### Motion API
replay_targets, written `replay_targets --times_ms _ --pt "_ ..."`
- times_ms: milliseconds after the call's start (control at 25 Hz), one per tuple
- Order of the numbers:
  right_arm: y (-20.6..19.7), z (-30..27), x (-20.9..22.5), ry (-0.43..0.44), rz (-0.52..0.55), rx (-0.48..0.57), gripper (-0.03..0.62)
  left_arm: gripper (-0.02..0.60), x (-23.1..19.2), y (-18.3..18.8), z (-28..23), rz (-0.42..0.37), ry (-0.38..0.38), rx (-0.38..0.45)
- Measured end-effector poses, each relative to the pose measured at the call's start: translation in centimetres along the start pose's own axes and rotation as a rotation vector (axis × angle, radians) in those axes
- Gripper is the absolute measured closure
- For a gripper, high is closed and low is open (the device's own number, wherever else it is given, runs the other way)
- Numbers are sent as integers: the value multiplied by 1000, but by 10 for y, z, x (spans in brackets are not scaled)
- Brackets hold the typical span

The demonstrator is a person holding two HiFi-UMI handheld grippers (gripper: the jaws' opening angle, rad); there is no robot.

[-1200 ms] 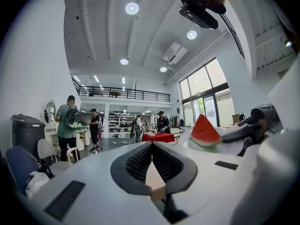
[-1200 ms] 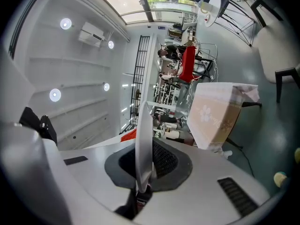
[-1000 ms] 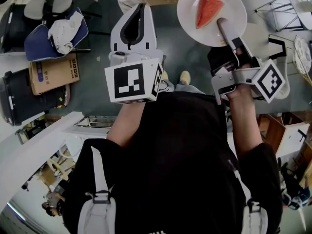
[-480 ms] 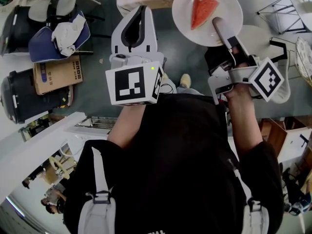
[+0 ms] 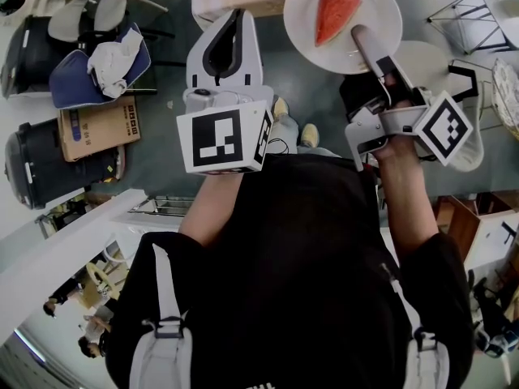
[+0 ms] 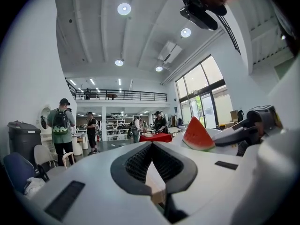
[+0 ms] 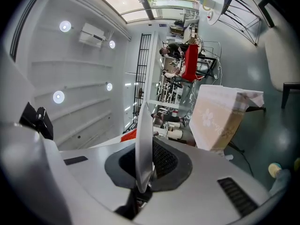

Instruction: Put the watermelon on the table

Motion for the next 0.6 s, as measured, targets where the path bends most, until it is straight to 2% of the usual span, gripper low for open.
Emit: replay_targets --times_ms 440,600 --pt "3 -8 1 -6 7 9 576 572 -6 -4 -11 22 -2 8" --pt "4 -39 8 -18 7 3 576 572 -29 -12 -33 35 2 -4"
Point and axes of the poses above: the fingertips, and each gripper's own axes: z backward along the fingers, x to its right, y out of its top, the point moved 1 cm from there along z, backward along the fingers, and after that the axes turned 5 degrees about x, right-handed, at the moved point
